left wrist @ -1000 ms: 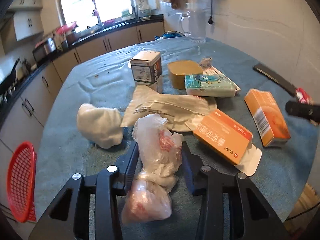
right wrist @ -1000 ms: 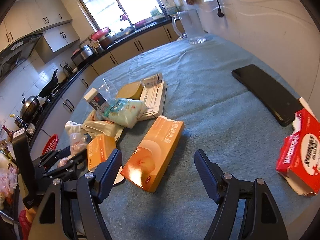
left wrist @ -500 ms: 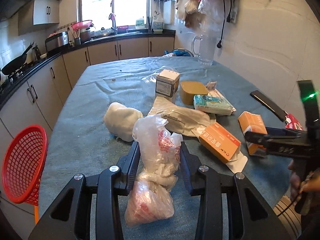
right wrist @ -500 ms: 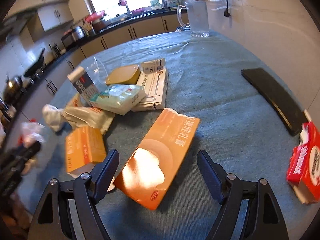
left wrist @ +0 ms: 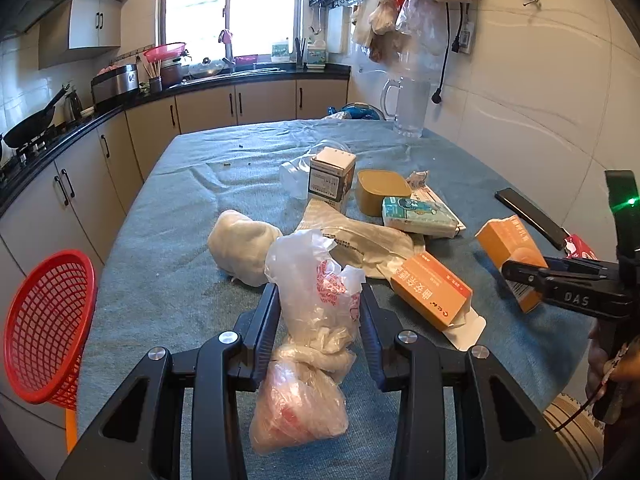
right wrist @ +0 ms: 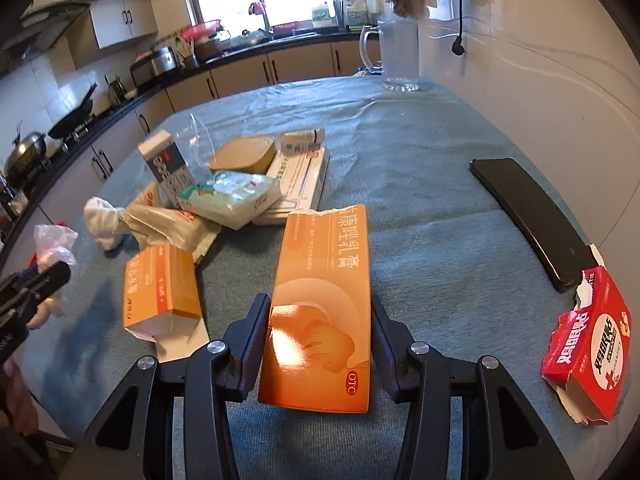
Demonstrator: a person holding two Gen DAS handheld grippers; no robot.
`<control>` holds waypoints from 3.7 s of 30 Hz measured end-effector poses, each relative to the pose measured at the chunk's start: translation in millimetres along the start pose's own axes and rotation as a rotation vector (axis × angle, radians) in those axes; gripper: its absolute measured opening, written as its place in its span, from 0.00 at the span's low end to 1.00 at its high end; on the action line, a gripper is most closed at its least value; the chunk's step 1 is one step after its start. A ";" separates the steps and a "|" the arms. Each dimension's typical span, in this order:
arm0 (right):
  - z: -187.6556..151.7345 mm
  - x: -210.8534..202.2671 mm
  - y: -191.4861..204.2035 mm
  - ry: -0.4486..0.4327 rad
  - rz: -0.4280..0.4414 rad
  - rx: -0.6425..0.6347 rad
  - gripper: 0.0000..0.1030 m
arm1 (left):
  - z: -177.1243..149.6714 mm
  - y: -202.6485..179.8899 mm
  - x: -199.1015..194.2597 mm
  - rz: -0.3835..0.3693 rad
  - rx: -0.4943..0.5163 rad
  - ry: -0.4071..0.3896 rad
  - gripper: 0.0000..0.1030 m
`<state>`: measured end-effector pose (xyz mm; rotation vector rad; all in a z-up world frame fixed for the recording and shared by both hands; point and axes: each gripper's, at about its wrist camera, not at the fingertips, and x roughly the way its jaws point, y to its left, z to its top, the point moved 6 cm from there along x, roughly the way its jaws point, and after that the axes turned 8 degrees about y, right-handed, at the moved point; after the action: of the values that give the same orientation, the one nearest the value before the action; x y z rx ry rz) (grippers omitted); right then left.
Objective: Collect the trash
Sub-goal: 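Carry the plastic bag and orange box over the red basket with both tools, then open both tools to drop the bag and box into the red basket, then move both tools back over the table toward the remaining items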
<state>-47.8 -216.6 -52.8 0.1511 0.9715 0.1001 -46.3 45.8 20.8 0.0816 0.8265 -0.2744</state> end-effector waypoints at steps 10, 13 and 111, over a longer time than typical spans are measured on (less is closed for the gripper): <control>11.6 -32.1 39.5 -0.078 0.169 -0.054 0.50 | 1.5 16.0 -13.6 0.029 -0.029 -0.018 0.36; 14.4 -32.9 61.7 -0.070 0.218 -0.085 0.50 | 0.6 29.0 -21.0 0.043 -0.053 -0.028 0.36; 14.4 -3.5 236.9 0.120 0.643 -0.233 0.68 | -56.3 147.7 -54.7 0.283 -0.282 -0.005 0.72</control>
<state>-41.8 15.0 -1.1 0.2405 0.9928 0.8167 -81.5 209.3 17.8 -0.0665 0.8304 0.1091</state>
